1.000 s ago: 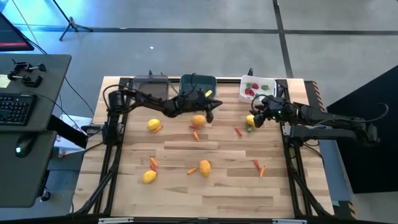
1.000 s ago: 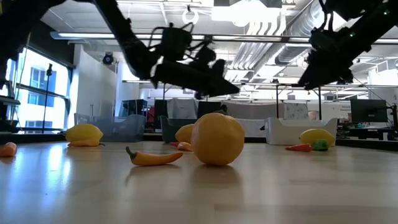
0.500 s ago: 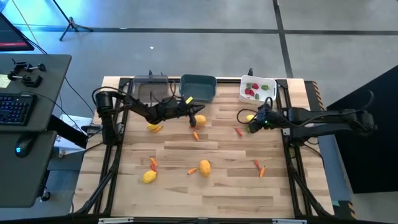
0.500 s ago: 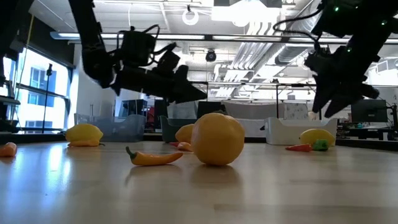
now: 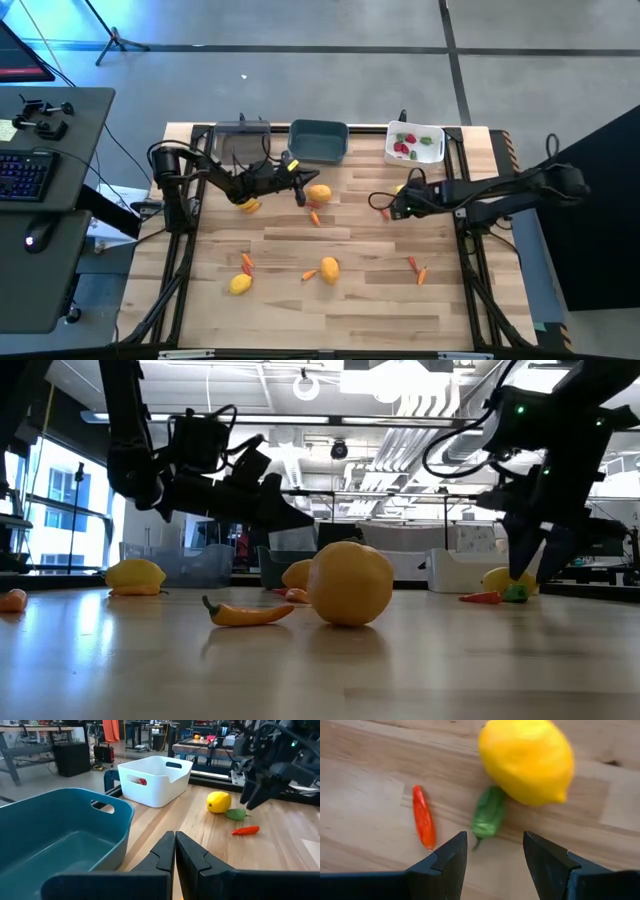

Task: Sort produce into baskets
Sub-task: Put the green chili pepper into the white bin, then put the yellow lemon into the blue bin

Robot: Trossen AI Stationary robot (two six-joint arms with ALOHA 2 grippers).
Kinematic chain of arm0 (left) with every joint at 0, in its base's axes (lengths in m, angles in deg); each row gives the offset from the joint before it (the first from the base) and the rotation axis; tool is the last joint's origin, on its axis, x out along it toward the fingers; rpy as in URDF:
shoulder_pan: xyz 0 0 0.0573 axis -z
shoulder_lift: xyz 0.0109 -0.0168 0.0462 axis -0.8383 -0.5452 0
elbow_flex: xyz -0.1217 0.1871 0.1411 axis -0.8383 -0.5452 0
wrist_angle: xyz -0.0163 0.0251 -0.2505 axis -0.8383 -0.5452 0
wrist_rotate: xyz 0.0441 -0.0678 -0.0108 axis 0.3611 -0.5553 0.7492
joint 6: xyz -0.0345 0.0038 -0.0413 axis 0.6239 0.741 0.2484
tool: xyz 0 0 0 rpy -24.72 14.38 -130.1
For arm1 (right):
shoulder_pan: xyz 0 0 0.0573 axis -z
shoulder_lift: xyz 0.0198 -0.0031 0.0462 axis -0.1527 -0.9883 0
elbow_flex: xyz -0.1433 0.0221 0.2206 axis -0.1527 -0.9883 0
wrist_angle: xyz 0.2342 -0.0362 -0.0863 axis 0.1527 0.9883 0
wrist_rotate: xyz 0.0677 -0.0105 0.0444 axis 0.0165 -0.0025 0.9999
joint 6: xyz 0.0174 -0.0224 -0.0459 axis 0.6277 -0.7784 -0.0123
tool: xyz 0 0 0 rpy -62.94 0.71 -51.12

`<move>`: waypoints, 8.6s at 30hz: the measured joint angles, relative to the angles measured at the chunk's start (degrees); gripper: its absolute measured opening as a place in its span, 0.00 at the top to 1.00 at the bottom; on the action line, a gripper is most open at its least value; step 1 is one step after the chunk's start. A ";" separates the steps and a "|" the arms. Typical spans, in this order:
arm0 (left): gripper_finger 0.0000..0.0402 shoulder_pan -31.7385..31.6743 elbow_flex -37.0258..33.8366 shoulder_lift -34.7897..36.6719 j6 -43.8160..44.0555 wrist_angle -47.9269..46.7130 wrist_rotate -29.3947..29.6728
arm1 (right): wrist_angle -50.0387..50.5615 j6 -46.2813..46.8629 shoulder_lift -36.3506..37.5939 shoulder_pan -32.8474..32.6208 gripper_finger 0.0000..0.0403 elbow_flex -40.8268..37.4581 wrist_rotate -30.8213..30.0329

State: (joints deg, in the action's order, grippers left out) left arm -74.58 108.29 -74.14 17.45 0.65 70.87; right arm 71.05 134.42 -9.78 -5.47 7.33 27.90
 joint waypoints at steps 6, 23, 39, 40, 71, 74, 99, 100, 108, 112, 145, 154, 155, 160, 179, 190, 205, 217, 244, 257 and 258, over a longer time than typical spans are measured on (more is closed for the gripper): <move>1.00 -0.53 0.00 0.00 -0.09 0.07 -0.02 | -4.82 -0.08 -5.07 0.05 0.54 0.00 -0.89; 1.00 -1.11 -0.07 0.00 -0.51 0.57 -2.51 | -6.78 -7.25 -8.39 0.03 0.96 2.14 0.39; 1.00 -3.76 -0.09 0.00 -0.09 0.46 -11.85 | -3.54 -35.07 -7.62 18.35 0.95 18.98 -6.11; 1.00 -3.78 -0.09 0.00 -0.09 0.46 -12.24 | -3.56 -37.30 -7.62 20.89 0.95 19.58 -6.09; 1.00 -3.79 -0.11 -0.04 -0.16 -3.05 -14.38 | -16.98 -54.63 -18.72 52.68 0.79 13.13 3.26; 1.00 -3.79 -0.11 -0.04 -0.11 -3.45 -14.38 | -15.14 -56.19 -17.63 52.59 0.71 14.76 3.09; 1.00 -4.07 -13.39 15.70 -0.46 -4.31 -19.25 | 12.61 -75.54 -8.19 29.70 0.53 21.38 14.92; 1.00 -4.07 -14.25 16.79 -0.32 -4.22 -19.30 | 13.04 -75.17 -8.17 28.20 0.53 21.38 14.93; 1.00 -4.65 -19.66 22.84 2.86 -4.32 -18.91 | 15.68 -71.68 -8.95 20.25 0.32 21.38 13.74; 1.00 -4.91 -20.27 23.67 3.01 -4.41 -18.73 | 16.23 -71.33 -11.35 19.93 0.23 21.38 10.83; 1.00 -8.56 -21.77 23.61 4.43 -6.54 -14.28 | 8.11 -76.72 -27.47 21.63 0.65 37.90 11.74; 1.00 -9.10 -21.79 23.61 3.60 -6.47 -14.23 | 8.19 -92.16 -44.32 24.69 0.65 62.58 11.04; 1.00 -9.09 -21.79 23.61 3.58 -6.48 -14.23 | 9.61 -93.97 -46.62 25.19 0.65 65.63 11.05; 1.00 -8.99 -21.79 23.61 3.06 -6.49 -14.23 | 15.67 -100.64 -56.30 27.85 0.65 79.31 11.04; 1.00 -8.99 -21.76 23.61 2.54 -6.60 -14.25 | 17.05 -110.44 -69.52 31.21 0.57 89.94 13.46; 1.00 -8.99 -21.75 23.61 2.75 -7.50 -14.27 | 15.87 -109.62 -69.41 31.19 0.42 89.92 13.42; 1.00 -8.99 -21.73 23.61 2.92 -9.32 -14.29 | 26.81 -104.92 -68.16 29.69 0.27 101.10 18.37; 1.00 -8.99 -21.73 23.61 1.43 -10.14 -14.29 | 34.52 -96.43 -67.14 23.19 0.30 97.81 31.81; 1.00 -8.95 -21.66 23.61 0.32 -10.34 -14.67 | 24.30 -84.46 -44.06 17.66 0.96 66.33 21.91; 1.00 -6.08 -15.51 23.63 5.25 -20.31 -17.29 | -41.56 -66.16 -20.85 17.55 0.99 13.59 18.47; 1.00 -5.40 -14.26 23.64 5.56 -22.90 -17.29 | -45.17 -65.21 -20.78 17.55 0.99 11.47 18.49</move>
State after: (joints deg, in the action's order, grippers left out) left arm -79.98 94.03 -50.49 23.01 -22.25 53.58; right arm 25.88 69.21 -30.56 12.08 18.79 46.39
